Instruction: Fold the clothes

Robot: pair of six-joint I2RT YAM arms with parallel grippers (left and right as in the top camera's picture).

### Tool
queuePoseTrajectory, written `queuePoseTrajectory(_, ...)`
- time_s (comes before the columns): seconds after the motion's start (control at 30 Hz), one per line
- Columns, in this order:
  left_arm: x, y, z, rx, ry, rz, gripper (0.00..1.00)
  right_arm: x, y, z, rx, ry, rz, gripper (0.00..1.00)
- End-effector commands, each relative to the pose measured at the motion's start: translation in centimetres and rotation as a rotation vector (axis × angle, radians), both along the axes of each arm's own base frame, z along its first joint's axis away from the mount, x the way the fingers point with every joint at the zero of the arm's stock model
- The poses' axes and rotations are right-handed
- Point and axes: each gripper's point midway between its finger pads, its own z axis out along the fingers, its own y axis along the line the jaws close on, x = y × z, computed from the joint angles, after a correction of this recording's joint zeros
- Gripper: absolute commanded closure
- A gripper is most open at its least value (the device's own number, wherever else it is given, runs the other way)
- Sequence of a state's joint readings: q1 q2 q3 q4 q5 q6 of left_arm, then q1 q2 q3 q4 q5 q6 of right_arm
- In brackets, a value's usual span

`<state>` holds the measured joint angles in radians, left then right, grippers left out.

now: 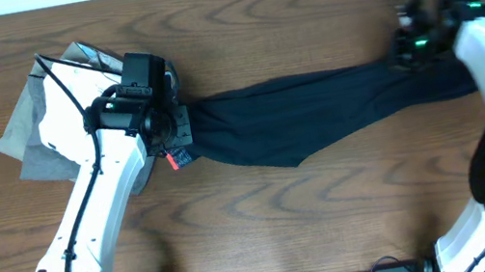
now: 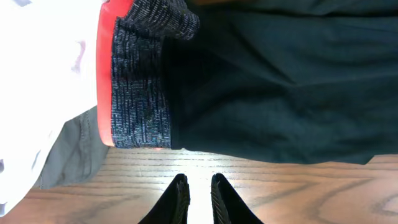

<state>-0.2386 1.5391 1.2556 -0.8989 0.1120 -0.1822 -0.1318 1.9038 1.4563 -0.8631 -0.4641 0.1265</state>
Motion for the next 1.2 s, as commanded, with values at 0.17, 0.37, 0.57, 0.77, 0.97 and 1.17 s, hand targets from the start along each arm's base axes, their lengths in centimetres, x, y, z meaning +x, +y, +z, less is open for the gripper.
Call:
queuePoseTrajectory(0.17,0.5,0.2,0.6,0.017,-0.024,-0.007,0.84,-3.8,8.2,-4.9,-0.123,0.035,0.256,0.94)
queuePoseTrajectory(0.37,0.2,0.3,0.0,0.023,0.000,-0.008,0.84,-4.9,9.9,-7.3,-0.150,0.023,0.274,0.94)
queuePoseTrajectory(0.57,0.2,0.3,0.0,0.024,0.001,-0.010,0.84,-4.0,10.1,-7.9,-0.135,-0.021,0.229,0.94)
queuePoseTrajectory(0.77,0.2,0.3,0.0,0.024,0.001,-0.010,0.84,-3.0,10.0,-8.9,-0.135,-0.054,0.172,0.94)
queuePoseTrajectory(0.97,0.2,0.3,0.0,0.024,0.001,-0.010,0.84,0.8,10.3,-7.8,-0.124,-0.206,0.123,0.95)
queuePoseTrajectory(1.17,0.2,0.3,0.0,0.024,0.001,-0.010,0.84,5.4,10.1,-4.8,-0.120,-0.420,0.051,0.91)
